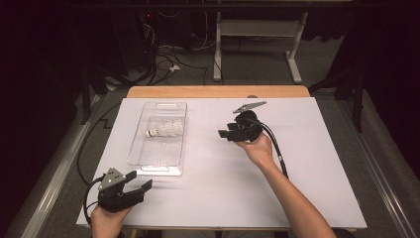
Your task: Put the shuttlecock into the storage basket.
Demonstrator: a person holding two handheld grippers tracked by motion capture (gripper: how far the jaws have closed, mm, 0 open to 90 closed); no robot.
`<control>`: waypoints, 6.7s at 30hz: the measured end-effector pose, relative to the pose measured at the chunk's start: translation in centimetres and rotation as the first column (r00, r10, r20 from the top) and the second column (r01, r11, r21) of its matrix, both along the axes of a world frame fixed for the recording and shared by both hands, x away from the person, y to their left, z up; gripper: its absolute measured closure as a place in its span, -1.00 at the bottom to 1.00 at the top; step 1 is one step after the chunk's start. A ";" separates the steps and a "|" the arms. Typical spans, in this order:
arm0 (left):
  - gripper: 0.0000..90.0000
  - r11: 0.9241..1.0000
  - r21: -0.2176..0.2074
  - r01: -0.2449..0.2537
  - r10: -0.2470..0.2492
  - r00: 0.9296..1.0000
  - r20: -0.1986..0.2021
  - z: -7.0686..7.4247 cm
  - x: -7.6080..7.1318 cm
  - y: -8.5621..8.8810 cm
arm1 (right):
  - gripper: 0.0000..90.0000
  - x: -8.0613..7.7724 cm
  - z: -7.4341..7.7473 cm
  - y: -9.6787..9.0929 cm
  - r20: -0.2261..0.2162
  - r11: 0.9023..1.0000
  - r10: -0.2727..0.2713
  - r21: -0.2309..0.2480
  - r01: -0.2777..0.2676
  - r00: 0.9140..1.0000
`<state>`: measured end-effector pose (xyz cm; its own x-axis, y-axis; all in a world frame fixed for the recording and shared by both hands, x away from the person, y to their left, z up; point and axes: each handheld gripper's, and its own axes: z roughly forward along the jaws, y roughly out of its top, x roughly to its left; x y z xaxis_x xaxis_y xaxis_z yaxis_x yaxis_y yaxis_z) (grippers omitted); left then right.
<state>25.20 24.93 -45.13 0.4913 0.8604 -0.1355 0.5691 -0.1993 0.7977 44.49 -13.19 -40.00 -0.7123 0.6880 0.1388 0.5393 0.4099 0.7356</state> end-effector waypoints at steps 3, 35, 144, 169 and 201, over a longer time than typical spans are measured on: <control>-0.26 1.000 -0.001 0.000 0.000 1.000 0.000 0.0 0.0 0.0 | 0.10 -0.1 0.0 -0.4 0.004 1.000 -0.004 0.000 0.004 1.000; -0.26 1.000 0.001 0.001 -0.001 1.000 0.000 0.0 0.0 -0.1 | 0.10 -1.8 -0.4 -4.7 0.010 0.998 -0.055 0.009 0.055 0.998; -0.26 1.000 -0.001 -0.005 0.005 1.000 0.004 0.1 0.0 -0.1 | 0.02 -11.0 -3.2 -15.9 0.073 0.973 -0.217 0.091 0.211 0.973; -0.26 1.000 -0.009 -0.016 0.016 1.000 0.010 0.1 0.0 0.0 | -0.06 -12.9 -3.8 -17.6 0.094 0.965 -0.246 0.112 0.236 0.965; -0.26 1.000 -0.012 -0.021 0.021 1.000 0.017 0.2 -0.1 0.1 | -0.10 -14.7 -4.4 -19.4 0.104 0.954 -0.278 0.149 0.261 0.955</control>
